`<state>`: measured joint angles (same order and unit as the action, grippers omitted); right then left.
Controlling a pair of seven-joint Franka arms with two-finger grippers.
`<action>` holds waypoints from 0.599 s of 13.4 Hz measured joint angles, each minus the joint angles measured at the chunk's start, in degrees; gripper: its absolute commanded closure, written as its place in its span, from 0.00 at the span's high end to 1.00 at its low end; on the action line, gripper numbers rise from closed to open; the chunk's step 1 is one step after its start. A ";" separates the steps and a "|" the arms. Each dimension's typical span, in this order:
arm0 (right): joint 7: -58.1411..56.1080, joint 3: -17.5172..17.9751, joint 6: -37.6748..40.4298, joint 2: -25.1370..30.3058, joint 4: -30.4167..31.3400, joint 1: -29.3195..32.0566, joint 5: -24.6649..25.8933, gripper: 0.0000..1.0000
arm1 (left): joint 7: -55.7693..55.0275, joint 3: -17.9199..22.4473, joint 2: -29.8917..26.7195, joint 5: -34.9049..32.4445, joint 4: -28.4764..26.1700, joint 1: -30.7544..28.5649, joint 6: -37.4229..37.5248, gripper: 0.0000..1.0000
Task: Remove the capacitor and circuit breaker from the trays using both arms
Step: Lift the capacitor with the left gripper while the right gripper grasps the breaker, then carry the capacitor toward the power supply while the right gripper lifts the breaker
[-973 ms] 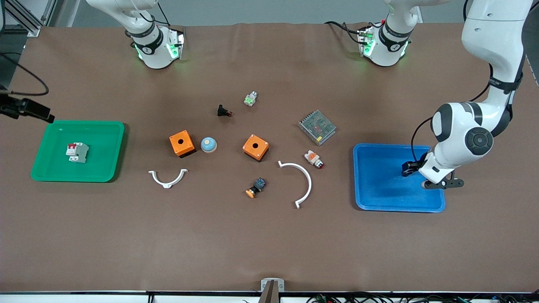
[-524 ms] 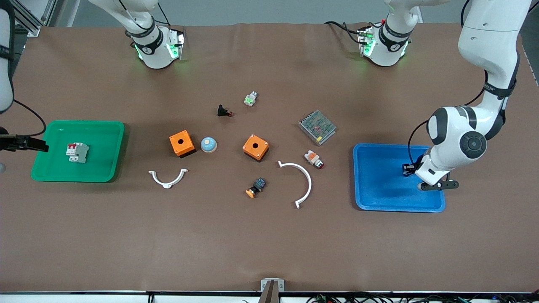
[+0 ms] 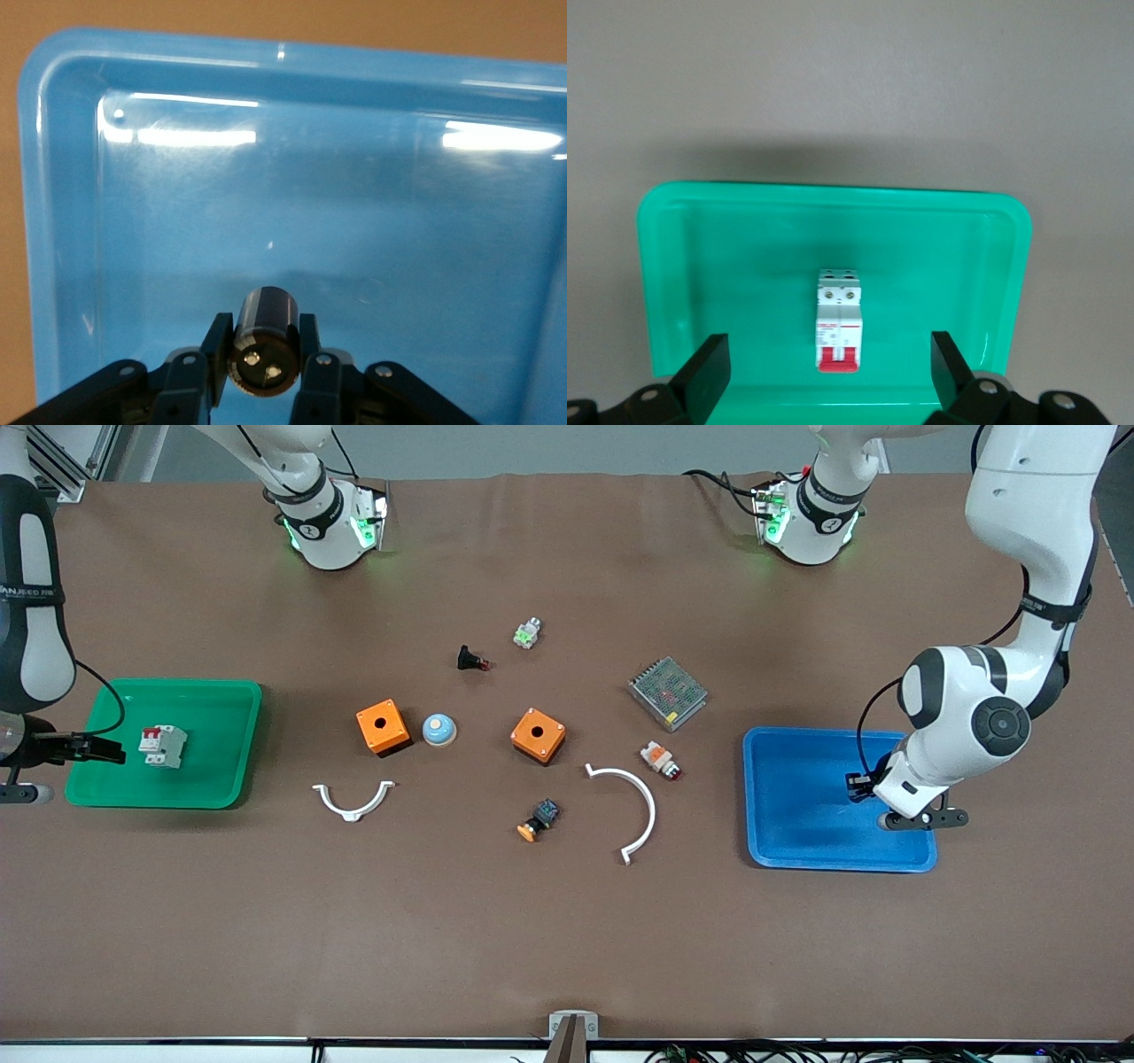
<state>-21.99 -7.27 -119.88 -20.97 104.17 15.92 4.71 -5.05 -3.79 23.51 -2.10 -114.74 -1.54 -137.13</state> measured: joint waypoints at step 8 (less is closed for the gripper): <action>-1.71 0.07 -12.38 -2.12 10.95 2.74 -1.16 1.00 | -25.59 -14.36 -4.22 0.05 0.40 3.90 3.88 0.00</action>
<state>-23.70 -7.20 -132.26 -23.08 115.13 18.66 3.55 -30.64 -18.16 19.29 -2.06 -114.34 2.36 -133.25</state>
